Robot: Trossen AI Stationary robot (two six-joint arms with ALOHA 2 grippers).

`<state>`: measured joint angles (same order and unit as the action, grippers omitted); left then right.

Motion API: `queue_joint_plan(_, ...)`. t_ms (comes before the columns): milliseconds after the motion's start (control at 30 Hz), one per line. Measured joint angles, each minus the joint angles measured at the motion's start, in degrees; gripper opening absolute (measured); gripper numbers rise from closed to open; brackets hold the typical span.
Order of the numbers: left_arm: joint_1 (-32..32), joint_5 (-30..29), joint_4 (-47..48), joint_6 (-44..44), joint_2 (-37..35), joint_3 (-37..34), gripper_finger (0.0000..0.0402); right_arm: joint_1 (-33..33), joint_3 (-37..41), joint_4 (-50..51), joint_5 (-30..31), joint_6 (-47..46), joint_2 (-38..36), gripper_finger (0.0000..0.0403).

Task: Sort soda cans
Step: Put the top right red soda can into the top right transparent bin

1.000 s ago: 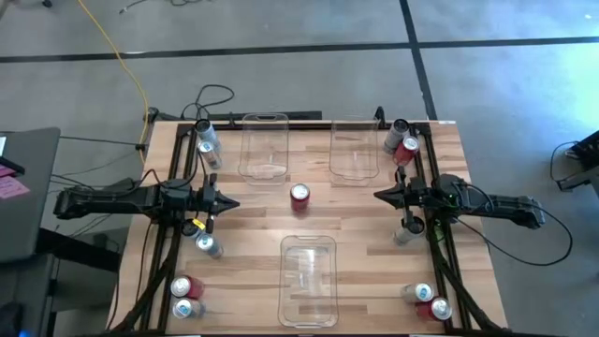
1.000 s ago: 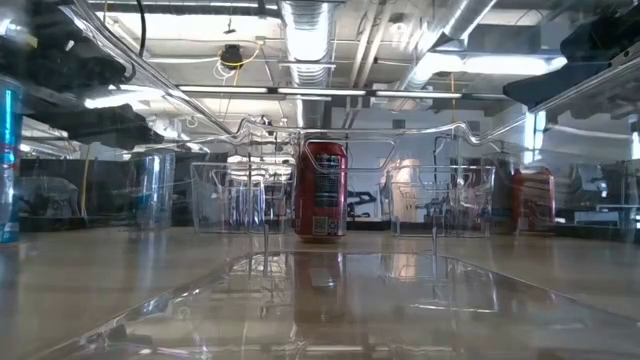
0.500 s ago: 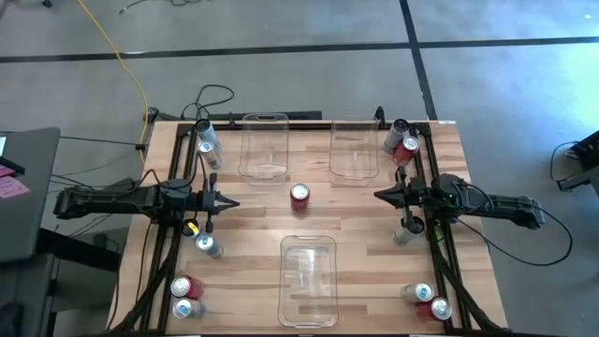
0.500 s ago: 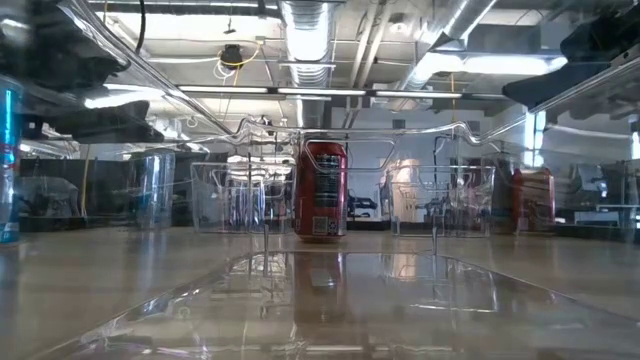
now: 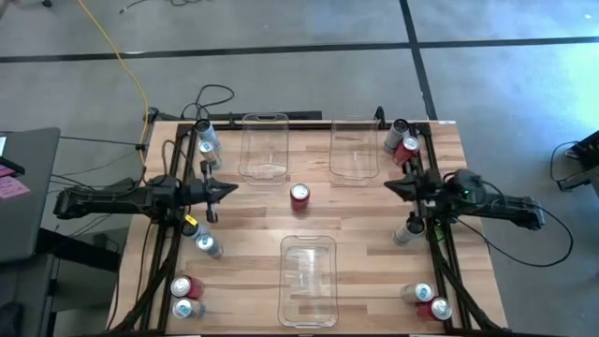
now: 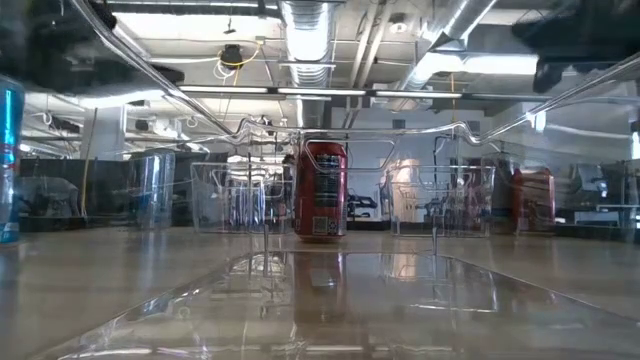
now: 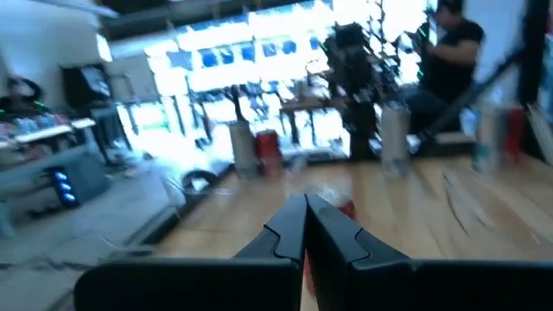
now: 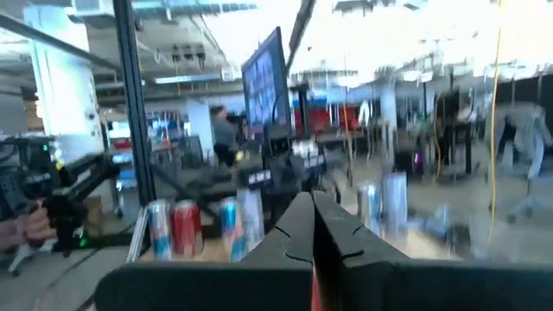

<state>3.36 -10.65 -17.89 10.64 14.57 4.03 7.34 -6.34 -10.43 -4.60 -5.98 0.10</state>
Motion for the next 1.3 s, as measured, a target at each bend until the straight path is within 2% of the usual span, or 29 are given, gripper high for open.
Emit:
queue_joint_plan(133,0.0,-4.39,-3.2,-1.16,0.0,0.03,0.0004,1.05,-3.92,0.62,0.02,0.25,0.42,0.0013)
queue_joint_plan(267,0.01,-7.83,-1.35,-1.95,0.17,2.65,0.0004,3.36,-6.8,1.18,0.02,-0.07,2.23,0.0013)
queue_joint_plan(433,0.02,-7.98,1.91,-4.1,1.39,8.0,0.0004,6.42,-8.19,0.36,0.15,-1.2,6.26,0.0013)
queue_joint_plan(567,0.02,-7.96,2.3,-6.26,3.35,11.45,0.0004,7.08,-8.19,0.25,0.17,-5.87,8.74,0.0013)
queue_joint_plan(767,0.02,-7.96,2.15,-10.29,4.94,12.88,0.0004,8.92,-8.19,-4.19,0.2,-1.27,11.69,0.0013)
queue_joint_plan(933,0.02,-7.98,1.16,-5.15,4.92,12.88,0.0004,11.52,-8.56,-7.73,0.2,-3.76,13.7,0.0015)
queue_joint_plan(1100,0.02,-9.49,0.78,-1.93,4.95,12.88,0.0004,13.96,-12.97,0.24,0.2,-5.97,16.34,0.0046)
queue_joint_plan(1300,0.33,-13.28,-0.61,0.73,4.94,12.88,0.0019,14.93,-27.01,21.85,0.21,-5.75,21.32,0.0128)
